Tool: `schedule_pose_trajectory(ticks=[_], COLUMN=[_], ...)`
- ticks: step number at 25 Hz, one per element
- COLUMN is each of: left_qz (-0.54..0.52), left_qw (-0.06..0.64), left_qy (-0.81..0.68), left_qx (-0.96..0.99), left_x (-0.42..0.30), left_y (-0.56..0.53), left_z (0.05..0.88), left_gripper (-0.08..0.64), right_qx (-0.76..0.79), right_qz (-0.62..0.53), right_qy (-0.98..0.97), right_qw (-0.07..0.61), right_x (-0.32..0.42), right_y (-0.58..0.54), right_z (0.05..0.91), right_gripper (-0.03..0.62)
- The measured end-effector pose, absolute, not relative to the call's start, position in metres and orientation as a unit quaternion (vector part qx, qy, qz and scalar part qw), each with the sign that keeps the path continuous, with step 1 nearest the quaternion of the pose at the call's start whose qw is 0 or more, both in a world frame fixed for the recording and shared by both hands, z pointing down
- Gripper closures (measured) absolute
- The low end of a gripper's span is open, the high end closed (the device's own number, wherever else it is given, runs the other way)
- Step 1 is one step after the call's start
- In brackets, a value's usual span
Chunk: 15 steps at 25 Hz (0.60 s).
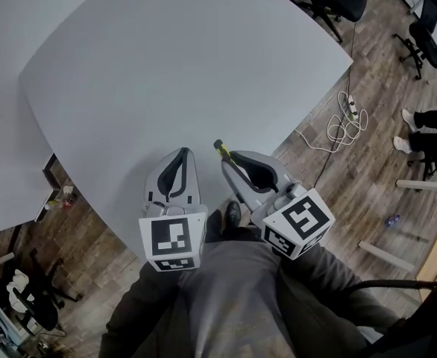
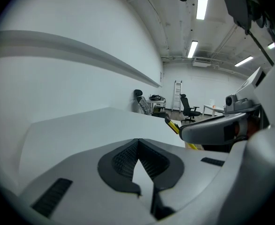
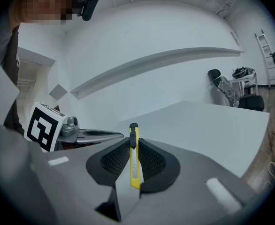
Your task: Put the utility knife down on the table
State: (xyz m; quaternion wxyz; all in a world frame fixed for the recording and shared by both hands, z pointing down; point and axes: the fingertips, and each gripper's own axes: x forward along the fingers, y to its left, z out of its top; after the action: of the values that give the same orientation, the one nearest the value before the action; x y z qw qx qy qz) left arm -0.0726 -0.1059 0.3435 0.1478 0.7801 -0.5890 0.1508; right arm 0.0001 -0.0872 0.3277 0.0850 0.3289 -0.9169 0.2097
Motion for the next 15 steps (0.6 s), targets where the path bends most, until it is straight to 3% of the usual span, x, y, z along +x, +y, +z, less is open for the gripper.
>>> schedule_pose_trajectory(ticks=[15], left_qz=[0.147], left_qw=[0.164], left_qy=[-0.599], left_qx=[0.770], left_x=[-0.084], left_y=[-0.152], left_z=[0.350], left_gripper=[0.557], right_qx=[0.313], right_qz=[0.200], right_qy=[-0.924], right_qw=[0.089], right_x=[-0.019], right_y=[-0.150], right_z=[0.319], right_gripper=[0.535])
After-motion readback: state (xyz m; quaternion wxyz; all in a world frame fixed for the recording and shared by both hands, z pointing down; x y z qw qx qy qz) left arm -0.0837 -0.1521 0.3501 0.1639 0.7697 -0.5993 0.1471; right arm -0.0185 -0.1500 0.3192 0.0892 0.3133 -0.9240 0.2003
